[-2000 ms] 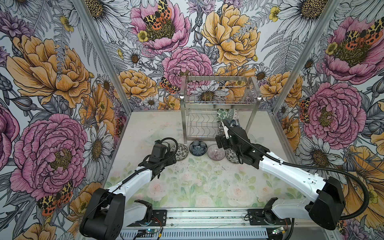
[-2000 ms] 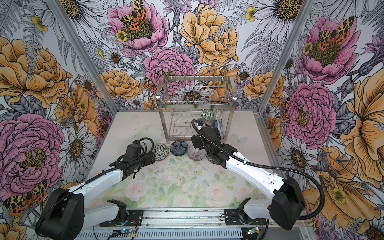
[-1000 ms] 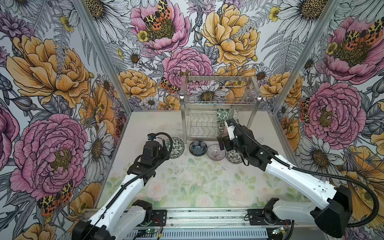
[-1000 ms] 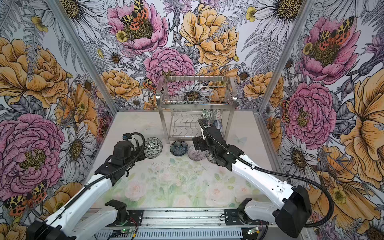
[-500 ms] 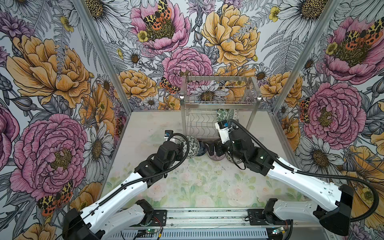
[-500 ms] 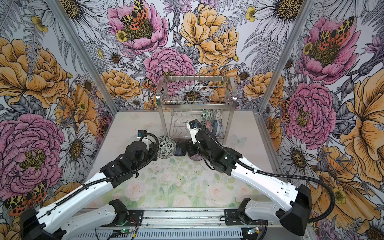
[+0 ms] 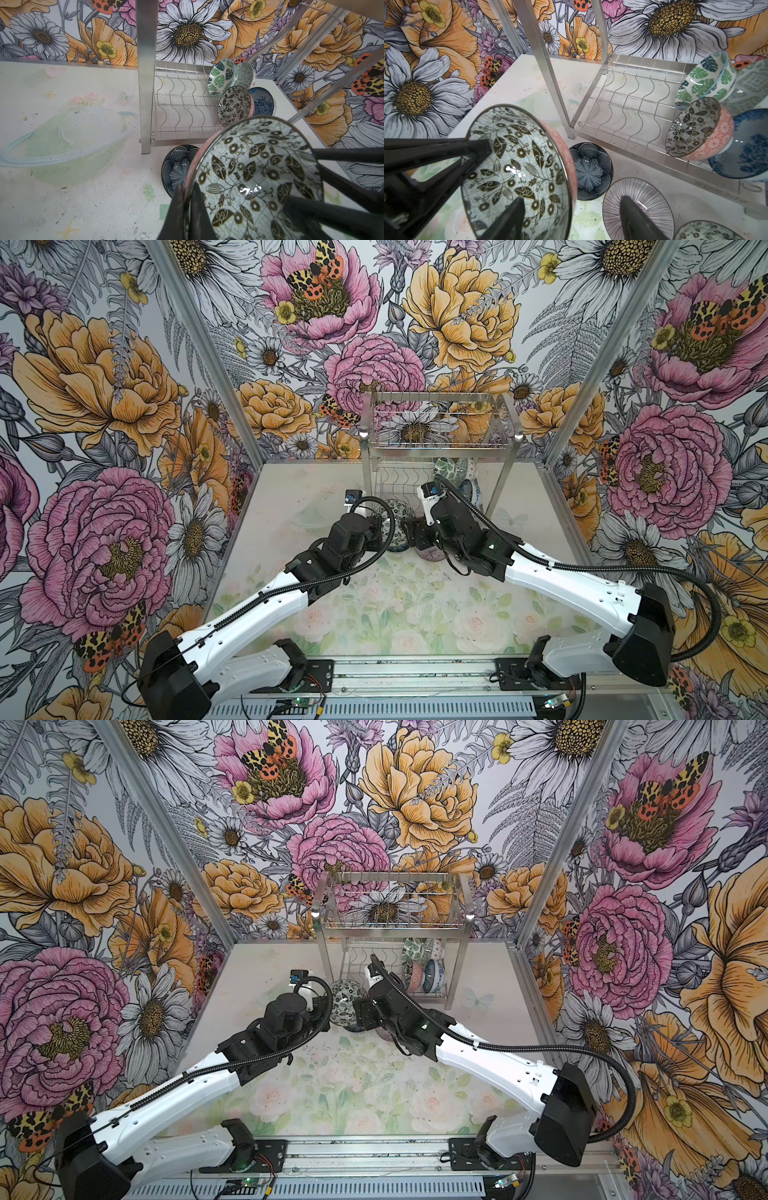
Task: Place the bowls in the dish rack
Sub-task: 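Close the right gripper on the raised bowl rim beside the left gripper, then open the left gripper off the bowl while the right gripper holds it, then carry the leaf-pattern bowl into the rack with the right gripper while the left withdraws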
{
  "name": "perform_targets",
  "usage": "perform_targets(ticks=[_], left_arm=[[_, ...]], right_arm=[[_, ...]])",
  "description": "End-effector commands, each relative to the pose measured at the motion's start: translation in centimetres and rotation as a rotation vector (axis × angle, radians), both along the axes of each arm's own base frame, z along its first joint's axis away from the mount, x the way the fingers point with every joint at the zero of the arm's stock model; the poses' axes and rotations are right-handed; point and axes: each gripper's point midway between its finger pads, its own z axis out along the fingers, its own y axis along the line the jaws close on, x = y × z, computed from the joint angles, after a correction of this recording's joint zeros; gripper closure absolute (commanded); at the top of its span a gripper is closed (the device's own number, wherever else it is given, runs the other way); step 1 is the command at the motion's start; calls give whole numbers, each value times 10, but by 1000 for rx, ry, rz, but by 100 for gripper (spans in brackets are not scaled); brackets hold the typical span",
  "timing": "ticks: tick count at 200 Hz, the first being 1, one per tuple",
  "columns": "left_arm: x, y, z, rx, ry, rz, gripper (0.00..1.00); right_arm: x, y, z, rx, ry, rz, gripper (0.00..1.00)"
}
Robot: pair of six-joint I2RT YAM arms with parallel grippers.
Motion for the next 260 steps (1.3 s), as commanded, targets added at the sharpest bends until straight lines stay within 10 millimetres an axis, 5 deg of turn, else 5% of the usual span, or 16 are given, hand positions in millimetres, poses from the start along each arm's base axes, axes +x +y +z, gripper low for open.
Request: perform_targets(ticks=[1, 42, 85, 117, 120, 179, 260], left_arm=[[5, -8, 35, -75, -92, 6, 100], [1, -9, 37, -84, -98, -1, 100], [0, -9, 27, -65, -73, 1, 100], [-6, 0, 23, -4, -37, 2, 5], [-7, 2, 24, 0, -38, 8, 2], [-25, 43, 21, 87, -25, 72, 1], [-32, 60, 10, 100, -24, 70, 1]], right_arm=[[14, 9, 23, 79, -39, -35, 51], [17, 11, 24, 93, -37, -44, 100], [15, -5, 35, 72, -89, -69, 100], [23, -28, 40, -33, -172, -133, 100], [24, -32, 40, -48, -179, -144, 100], [46, -82, 34, -359, -292, -299, 100], [79, -84, 49, -573, -419, -341, 100]])
